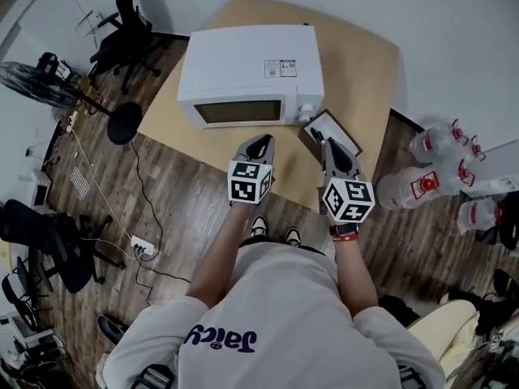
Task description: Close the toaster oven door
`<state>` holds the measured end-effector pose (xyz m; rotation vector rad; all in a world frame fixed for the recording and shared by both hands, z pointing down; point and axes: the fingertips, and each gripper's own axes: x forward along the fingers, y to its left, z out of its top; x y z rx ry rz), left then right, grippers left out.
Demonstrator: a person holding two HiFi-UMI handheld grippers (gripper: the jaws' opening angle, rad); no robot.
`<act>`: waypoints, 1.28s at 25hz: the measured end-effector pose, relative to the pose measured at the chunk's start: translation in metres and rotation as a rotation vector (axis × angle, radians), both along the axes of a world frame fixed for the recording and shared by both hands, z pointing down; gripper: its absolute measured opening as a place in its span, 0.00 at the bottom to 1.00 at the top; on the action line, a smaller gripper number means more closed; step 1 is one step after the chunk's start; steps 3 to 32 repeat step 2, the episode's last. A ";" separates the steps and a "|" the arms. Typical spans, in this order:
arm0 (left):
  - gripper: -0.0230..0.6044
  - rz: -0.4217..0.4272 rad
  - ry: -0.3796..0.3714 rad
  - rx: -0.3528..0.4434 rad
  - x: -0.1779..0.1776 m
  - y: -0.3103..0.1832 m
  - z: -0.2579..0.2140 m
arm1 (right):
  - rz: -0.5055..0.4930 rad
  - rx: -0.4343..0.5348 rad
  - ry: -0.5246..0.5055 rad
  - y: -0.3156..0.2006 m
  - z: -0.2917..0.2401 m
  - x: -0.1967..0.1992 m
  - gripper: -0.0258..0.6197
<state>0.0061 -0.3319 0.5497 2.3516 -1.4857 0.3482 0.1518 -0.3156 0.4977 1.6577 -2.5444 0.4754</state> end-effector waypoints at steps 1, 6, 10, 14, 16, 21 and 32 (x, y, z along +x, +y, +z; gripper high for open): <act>0.07 0.019 0.008 -0.007 0.002 -0.007 0.006 | 0.007 -0.005 0.003 0.000 0.003 0.002 0.06; 0.07 0.039 0.016 -0.014 0.005 -0.014 0.012 | 0.014 -0.011 0.006 -0.001 0.005 0.005 0.06; 0.07 0.039 0.016 -0.014 0.005 -0.014 0.012 | 0.014 -0.011 0.006 -0.001 0.005 0.005 0.06; 0.07 0.039 0.016 -0.014 0.005 -0.014 0.012 | 0.014 -0.011 0.006 -0.001 0.005 0.005 0.06; 0.07 0.039 0.016 -0.014 0.005 -0.014 0.012 | 0.014 -0.011 0.006 -0.001 0.005 0.005 0.06; 0.07 0.039 0.016 -0.014 0.005 -0.014 0.012 | 0.014 -0.011 0.006 -0.001 0.005 0.005 0.06; 0.07 0.039 0.016 -0.014 0.005 -0.014 0.012 | 0.014 -0.011 0.006 -0.001 0.005 0.005 0.06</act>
